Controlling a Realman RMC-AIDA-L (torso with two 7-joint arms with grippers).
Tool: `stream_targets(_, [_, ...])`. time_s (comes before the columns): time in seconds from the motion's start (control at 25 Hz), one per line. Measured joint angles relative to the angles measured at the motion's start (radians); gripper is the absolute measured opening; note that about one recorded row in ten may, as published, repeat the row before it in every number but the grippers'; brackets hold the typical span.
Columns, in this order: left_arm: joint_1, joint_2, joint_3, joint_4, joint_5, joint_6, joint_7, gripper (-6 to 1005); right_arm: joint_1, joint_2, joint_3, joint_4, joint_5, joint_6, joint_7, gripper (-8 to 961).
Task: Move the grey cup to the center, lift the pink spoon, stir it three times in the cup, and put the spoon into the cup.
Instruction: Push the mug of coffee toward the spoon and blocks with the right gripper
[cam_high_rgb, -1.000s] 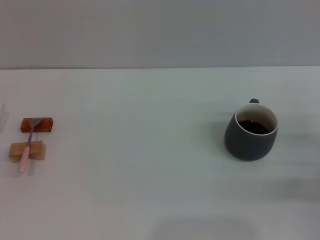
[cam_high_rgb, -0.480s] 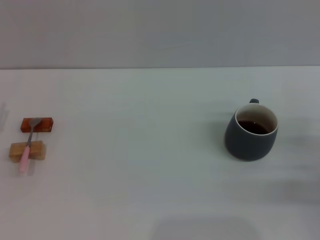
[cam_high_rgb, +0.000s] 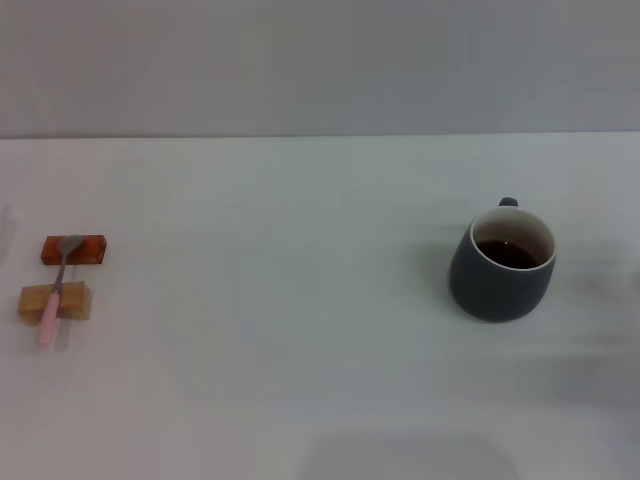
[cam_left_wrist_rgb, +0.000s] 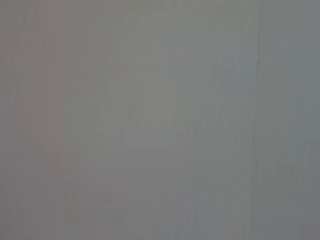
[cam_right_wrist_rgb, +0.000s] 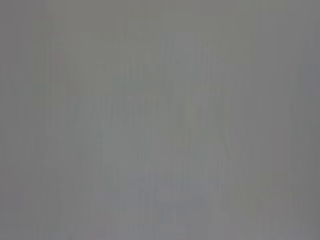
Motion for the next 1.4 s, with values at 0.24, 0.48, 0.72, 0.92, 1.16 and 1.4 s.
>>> stream_targets(0.24, [0.004, -0.001, 0.000, 0.012, 0.000, 0.003, -0.003, 751, -0.008, -0.004, -0.099, 0.010, -0.002, 0.020, 0.061, 30])
stream_targets(0.48, [0.003, -0.002, 0.000, 0.017, 0.000, 0.009, -0.007, 751, -0.003, -0.005, -0.169, 0.010, -0.003, 0.036, 0.092, -1])
stream_targets(0.72, [0.003, -0.003, 0.000, 0.024, 0.000, 0.011, -0.009, 751, 0.003, -0.005, -0.240, 0.022, -0.004, 0.070, 0.116, -1])
stream_targets(0.92, [0.007, -0.003, 0.000, 0.025, -0.006, 0.014, -0.010, 751, 0.014, -0.006, -0.290, 0.029, -0.004, 0.097, 0.123, -1])
stream_targets(1.16, [0.008, -0.003, 0.000, 0.025, -0.007, 0.014, -0.012, 752, 0.037, -0.007, -0.370, 0.032, -0.005, 0.120, 0.139, -1])
stream_targets(1.4, [0.008, -0.003, 0.000, 0.025, -0.008, 0.015, -0.012, 752, 0.051, -0.008, -0.422, 0.033, -0.005, 0.131, 0.155, -1])
